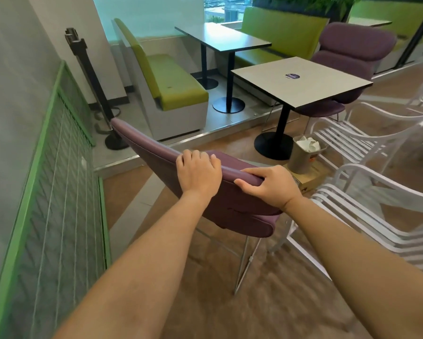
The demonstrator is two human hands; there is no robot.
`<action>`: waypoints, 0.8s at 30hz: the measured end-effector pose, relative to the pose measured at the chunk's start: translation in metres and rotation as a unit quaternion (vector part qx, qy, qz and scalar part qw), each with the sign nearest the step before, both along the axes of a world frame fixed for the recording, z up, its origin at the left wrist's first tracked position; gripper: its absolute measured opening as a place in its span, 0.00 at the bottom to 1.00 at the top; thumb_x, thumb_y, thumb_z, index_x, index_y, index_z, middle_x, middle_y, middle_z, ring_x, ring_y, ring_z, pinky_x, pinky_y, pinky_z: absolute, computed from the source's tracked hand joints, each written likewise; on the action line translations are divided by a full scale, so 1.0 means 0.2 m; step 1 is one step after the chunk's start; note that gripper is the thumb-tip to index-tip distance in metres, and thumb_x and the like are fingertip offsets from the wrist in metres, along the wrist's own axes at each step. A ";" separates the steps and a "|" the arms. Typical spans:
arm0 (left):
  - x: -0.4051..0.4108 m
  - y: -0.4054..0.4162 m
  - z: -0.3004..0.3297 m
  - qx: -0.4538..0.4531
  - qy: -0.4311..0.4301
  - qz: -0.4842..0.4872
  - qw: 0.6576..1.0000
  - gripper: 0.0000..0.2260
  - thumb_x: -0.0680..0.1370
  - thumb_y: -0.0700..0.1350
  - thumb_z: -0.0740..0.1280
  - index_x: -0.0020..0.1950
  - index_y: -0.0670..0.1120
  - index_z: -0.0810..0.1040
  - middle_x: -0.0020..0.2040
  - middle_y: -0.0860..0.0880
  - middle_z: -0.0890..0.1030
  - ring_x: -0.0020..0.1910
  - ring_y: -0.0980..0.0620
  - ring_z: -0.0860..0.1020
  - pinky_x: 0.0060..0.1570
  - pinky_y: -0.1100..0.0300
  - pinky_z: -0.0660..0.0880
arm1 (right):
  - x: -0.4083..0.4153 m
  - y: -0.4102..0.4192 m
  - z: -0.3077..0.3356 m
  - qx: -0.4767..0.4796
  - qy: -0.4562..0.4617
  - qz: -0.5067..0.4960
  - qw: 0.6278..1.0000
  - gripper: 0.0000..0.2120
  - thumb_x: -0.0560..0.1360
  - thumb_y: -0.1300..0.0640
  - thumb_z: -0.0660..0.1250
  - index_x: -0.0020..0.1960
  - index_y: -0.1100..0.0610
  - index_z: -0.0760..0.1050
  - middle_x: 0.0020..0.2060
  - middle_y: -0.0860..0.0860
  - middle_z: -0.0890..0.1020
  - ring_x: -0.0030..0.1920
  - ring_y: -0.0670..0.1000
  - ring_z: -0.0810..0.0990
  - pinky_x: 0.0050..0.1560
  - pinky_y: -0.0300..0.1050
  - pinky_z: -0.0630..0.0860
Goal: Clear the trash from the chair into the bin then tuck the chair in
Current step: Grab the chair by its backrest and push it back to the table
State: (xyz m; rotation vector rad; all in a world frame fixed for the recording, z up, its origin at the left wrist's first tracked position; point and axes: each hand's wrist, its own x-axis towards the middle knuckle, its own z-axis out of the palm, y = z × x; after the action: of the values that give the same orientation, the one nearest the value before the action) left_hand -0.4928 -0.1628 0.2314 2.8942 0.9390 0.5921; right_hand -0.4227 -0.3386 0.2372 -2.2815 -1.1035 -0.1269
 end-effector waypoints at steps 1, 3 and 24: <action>-0.01 0.01 0.00 0.002 -0.005 -0.012 1.000 0.22 0.81 0.53 0.49 0.52 0.44 0.81 0.53 0.46 0.82 0.56 0.44 0.73 0.60 0.49 0.64 | -0.01 0.00 0.00 -0.003 -0.003 -0.006 1.000 0.16 0.73 0.36 0.66 0.55 0.42 0.82 0.39 0.42 0.84 0.39 0.44 0.79 0.39 0.37 0.72; -0.03 0.06 -0.01 -0.005 -0.022 -0.052 0.998 0.21 0.81 0.55 0.50 0.50 0.47 0.80 0.52 0.49 0.81 0.56 0.46 0.72 0.60 0.49 0.63 | -0.02 -0.01 -0.01 -0.016 -0.008 -0.024 1.000 0.18 0.73 0.34 0.65 0.56 0.42 0.82 0.38 0.42 0.83 0.38 0.43 0.78 0.37 0.33 0.68; 0.08 0.83 0.02 0.047 0.124 -0.104 0.986 0.15 0.82 0.44 0.49 0.58 0.45 0.74 0.54 0.43 0.81 0.56 0.39 0.72 0.56 0.48 0.66 | -0.18 0.51 0.00 -0.166 -0.222 -0.165 0.947 0.36 0.70 0.22 0.47 0.37 0.54 0.72 0.28 0.48 0.73 0.26 0.51 0.69 0.25 0.41 0.56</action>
State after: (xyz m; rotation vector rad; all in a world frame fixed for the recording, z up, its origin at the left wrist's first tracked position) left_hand -0.4758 0.0036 0.2352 3.1506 0.6280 0.2722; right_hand -0.4586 -0.2363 0.2374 -2.8207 -0.9962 -0.6610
